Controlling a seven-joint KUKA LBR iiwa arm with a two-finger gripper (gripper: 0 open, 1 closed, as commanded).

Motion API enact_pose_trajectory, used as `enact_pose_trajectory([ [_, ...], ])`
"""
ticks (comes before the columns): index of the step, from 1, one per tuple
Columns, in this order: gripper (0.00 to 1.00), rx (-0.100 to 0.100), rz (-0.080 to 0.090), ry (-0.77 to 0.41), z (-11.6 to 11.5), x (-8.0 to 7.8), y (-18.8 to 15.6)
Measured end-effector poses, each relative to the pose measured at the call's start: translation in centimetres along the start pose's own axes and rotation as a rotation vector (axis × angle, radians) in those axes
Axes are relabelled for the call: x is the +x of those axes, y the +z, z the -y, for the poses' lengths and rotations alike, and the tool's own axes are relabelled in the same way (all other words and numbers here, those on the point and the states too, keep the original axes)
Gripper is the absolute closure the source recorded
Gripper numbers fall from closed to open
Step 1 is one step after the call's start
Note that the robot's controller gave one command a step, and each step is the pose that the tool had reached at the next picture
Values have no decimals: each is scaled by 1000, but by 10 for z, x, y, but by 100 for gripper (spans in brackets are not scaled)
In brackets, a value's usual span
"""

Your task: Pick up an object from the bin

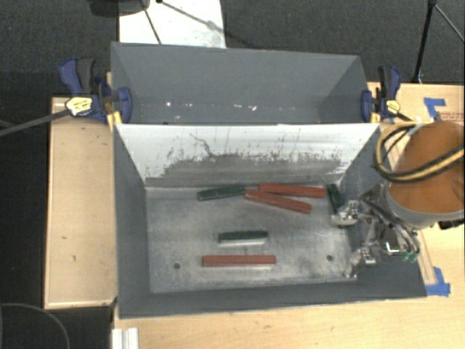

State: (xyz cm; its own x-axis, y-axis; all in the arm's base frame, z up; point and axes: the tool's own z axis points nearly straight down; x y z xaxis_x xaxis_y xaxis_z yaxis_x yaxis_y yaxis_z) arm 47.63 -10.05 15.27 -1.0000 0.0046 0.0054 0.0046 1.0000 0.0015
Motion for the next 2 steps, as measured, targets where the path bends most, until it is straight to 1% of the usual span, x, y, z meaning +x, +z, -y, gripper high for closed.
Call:
enact_pose_trajectory([
  [1,0,2,8,-5,0,-2,-3],
  [2,0,3,14,-102,-36,-70,55],
])
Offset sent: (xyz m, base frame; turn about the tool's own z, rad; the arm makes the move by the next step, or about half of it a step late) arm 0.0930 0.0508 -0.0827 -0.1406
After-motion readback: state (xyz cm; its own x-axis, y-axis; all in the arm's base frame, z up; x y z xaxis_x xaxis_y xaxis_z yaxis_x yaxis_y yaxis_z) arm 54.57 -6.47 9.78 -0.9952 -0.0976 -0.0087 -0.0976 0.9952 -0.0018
